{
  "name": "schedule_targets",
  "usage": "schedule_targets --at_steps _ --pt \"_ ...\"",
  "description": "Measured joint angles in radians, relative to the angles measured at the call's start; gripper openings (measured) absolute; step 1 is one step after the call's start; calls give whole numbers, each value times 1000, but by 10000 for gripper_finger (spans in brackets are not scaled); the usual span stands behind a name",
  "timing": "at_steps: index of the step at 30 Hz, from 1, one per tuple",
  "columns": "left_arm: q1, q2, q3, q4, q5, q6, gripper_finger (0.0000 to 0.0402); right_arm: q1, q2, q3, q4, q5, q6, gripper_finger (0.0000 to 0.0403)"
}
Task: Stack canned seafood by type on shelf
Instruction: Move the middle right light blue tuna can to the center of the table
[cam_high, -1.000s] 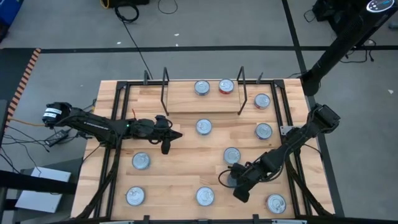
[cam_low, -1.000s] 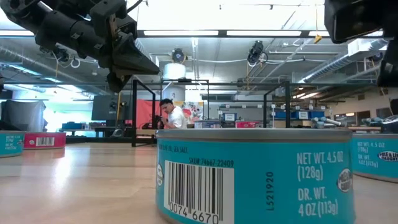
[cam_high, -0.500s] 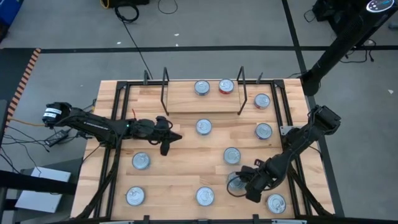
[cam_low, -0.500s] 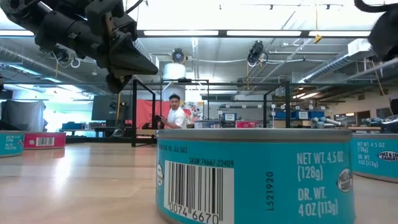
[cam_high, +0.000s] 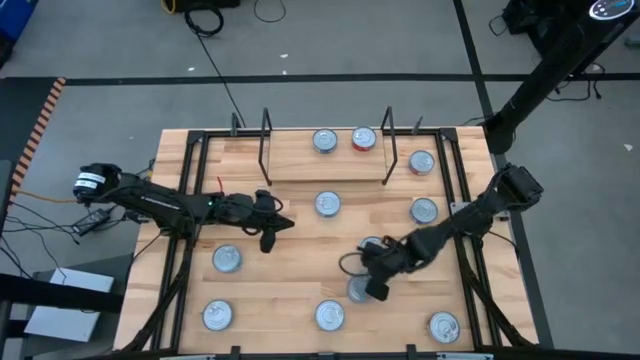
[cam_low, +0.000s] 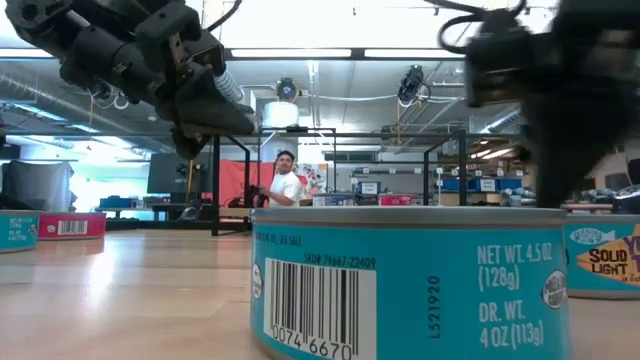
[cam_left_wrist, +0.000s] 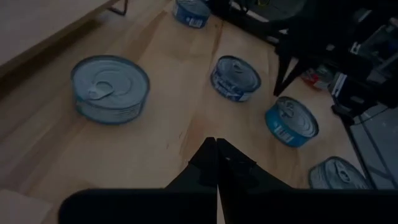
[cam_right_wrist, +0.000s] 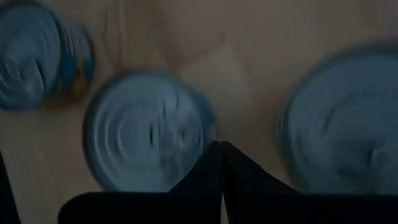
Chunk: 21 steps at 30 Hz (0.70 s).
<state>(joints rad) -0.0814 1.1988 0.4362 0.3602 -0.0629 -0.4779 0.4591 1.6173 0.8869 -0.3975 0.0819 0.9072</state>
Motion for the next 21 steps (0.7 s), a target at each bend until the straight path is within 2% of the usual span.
schedule_targets --at_steps 4,9,15,21 --pt "-3 73 0 84 32 1 1 -35 -37 38 3 -58 -113 8" --pt "-27 166 0 229 42 26 1 23 -48 51 -18 -156 -198 8" --pt "-63 261 0 345 43 88 1 126 2 50 3 -161 -256 8" --pt "-72 356 34 363 55 110 1 142 67 50 35 -128 -257 8"
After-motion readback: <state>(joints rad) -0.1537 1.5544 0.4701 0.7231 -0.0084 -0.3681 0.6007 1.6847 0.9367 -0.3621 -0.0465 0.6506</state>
